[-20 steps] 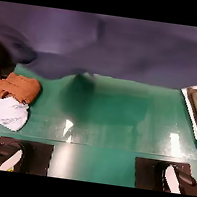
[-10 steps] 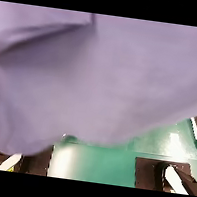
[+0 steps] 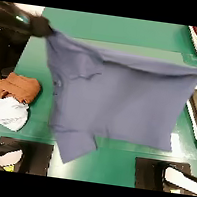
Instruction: Fold the shirts.
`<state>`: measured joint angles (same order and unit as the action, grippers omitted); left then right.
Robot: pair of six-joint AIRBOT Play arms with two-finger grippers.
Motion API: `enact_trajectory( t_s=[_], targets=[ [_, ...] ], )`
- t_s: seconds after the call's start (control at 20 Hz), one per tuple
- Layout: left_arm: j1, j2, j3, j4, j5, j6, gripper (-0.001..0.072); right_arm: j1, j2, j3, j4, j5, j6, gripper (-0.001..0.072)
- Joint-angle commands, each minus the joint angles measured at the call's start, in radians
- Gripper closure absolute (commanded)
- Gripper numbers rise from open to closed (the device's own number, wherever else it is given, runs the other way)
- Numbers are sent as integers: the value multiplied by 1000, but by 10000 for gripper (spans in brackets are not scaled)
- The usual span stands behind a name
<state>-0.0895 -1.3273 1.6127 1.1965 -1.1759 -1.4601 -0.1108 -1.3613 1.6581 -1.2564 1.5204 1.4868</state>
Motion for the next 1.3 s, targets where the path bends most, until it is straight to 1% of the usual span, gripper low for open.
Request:
enact_trajectory(
  t_s=[0.0, 0.05, 0.15, 0.3, 0.35, 0.4, 0.5, 0.6, 0.7, 0.8, 1.0, 1.05, 1.1, 1.15, 1.2, 1.25],
  targets=[
    [1, -225, -31, 0, 138, 28, 684, 8, -207, -47, 8, -116, -15, 697],
    [1, -268, -26, 1, 198, 27, 684, 8, -266, -16, 8, -152, -19, 697],
    [1, -333, 13, 0, 275, 23, 684, 9, -374, 89, 9, -185, -21, 697],
    [3, -351, 68, 2, 354, 24, 684, 9, -474, 265, 8, -178, -21, 698],
    [9, -350, 91, 0, 343, 24, 684, 9, -481, 304, 8, -175, -21, 698],
    [18, -350, 122, 1, 293, 24, 684, 9, -477, 325, 8, -174, -22, 697],
    [44, -350, 177, 1, 127, 24, 685, 9, -443, 325, 6, -155, -46, 697],
    [64, -350, 188, 2, -61, -13, 685, 9, -394, 270, 4, -129, -65, 697],
    [67, -350, 139, 6, -145, -17, 686, 9, -344, 153, 4, -140, -67, 697],
    [56, -350, 50, 5, -119, -17, 685, 11, -308, 26, 6, -163, -67, 697],
    [23, -350, -135, -2, -10, -18, 683, 19, -268, -156, 18, -240, -66, 697],
    [23, -350, -166, -1, -2, -28, 633, 20, -264, -180, 43, -251, -66, 694],
    [23, -350, -187, -1, -3, -35, 289, 20, -263, -193, 75, -253, -66, 566],
    [25, -350, -189, 5, -32, -43, 167, 19, -260, -198, 100, -251, -66, 346],
    [32, -340, -190, 6, -71, -43, 224, 13, -248, -198, 116, -243, -66, 323],
    [39, -317, -191, 19, -110, -43, 225, 13, -225, -198, 112, -233, -67, 323]
  ],
)
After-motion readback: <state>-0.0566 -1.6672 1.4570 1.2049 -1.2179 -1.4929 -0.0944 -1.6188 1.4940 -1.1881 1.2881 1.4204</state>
